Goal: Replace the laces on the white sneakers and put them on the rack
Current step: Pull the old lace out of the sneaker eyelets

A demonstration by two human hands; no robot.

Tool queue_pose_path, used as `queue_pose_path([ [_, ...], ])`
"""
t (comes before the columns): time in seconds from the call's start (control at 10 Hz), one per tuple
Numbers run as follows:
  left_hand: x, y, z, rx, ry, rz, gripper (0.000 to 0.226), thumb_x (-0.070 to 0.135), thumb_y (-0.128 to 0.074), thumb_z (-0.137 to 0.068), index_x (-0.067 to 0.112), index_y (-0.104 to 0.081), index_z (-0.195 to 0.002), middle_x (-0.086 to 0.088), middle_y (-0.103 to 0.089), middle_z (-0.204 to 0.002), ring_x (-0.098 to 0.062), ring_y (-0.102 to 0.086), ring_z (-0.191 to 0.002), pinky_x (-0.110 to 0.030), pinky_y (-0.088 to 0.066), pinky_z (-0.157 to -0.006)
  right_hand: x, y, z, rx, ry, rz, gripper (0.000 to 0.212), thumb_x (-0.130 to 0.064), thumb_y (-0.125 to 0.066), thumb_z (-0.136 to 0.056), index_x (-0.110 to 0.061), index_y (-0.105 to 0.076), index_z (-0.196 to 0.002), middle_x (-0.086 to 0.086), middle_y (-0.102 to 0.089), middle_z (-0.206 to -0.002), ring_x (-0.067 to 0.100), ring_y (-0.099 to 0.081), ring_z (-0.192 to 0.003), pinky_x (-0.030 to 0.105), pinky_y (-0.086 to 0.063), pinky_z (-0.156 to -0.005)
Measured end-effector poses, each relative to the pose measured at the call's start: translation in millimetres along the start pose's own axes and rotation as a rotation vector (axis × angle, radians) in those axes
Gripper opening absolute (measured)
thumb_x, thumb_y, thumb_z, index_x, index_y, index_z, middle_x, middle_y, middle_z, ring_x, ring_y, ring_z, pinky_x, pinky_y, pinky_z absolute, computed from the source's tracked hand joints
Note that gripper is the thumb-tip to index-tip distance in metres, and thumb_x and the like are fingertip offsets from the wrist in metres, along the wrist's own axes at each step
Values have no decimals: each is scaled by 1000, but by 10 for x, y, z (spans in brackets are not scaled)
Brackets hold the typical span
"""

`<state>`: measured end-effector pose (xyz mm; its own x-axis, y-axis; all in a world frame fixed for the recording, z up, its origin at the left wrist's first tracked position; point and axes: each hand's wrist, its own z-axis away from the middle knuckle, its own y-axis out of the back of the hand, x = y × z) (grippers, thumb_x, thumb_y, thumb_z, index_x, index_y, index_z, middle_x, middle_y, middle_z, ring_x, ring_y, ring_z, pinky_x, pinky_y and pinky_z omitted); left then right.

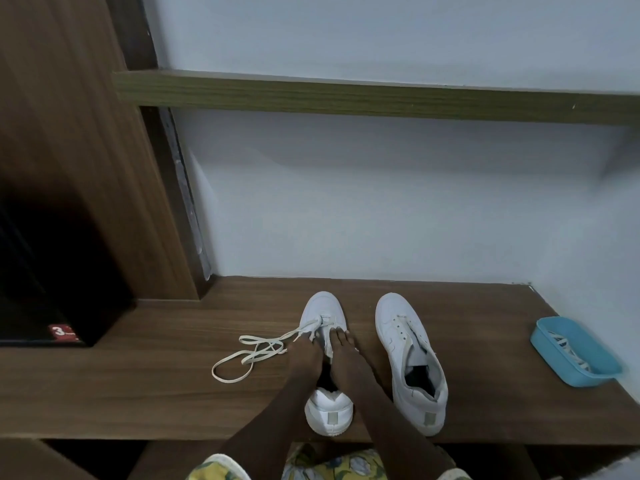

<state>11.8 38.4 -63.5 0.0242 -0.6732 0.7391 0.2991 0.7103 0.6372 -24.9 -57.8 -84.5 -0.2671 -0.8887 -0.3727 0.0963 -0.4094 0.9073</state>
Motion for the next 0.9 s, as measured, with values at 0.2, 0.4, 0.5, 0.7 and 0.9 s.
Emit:
queue_pose_path([
  [0.2,16,-20,31,79,9,61,35,21,-35,-102,-2,-56,-120,-18,-59,-121,-33,-54,-114,-26,-40,-86,-27,67,150,248,30,-132,37,-32,-40,-98,-11,-56,-124,5,-58,-129,21,-54,-119,28,-41,-91],
  [0.4,35,-6,31,130,-3,-33,42,29,-32,-102,1,-62,-110,-17,-64,-113,-33,-57,-107,-32,-41,-86,-172,201,-19,364,-49,14,31,-18,-40,-100,-15,-58,-126,10,-68,-110,19,-63,-89,22,-48,-69],
  [0.5,16,9,38,115,-31,-62,36,23,-33,-102,3,-61,-112,-15,-64,-114,-31,-58,-107,-34,-43,-88,-286,251,-110,308,-61,13,41,-16,-37,-101,-21,-42,-141,8,-58,-125,21,-58,-112,26,-47,-91],
  [0.7,22,-17,31,108,-28,-60,30,15,-36,-99,4,-58,-115,-15,-64,-114,-29,-60,-106,-35,-46,-89,-345,160,-209,354,-124,29,29,-19,-38,-101,-15,-63,-116,5,-57,-118,20,-59,-106,25,-46,-85],
  [0.9,23,-11,46,85,-82,-195,31,11,-32,-100,4,-50,-124,-12,-57,-124,-24,-55,-113,-29,-41,-93,-305,103,-221,385,-129,-67,28,-18,-40,-100,-11,-65,-111,4,-54,-118,18,-58,-102,23,-41,-85],
])
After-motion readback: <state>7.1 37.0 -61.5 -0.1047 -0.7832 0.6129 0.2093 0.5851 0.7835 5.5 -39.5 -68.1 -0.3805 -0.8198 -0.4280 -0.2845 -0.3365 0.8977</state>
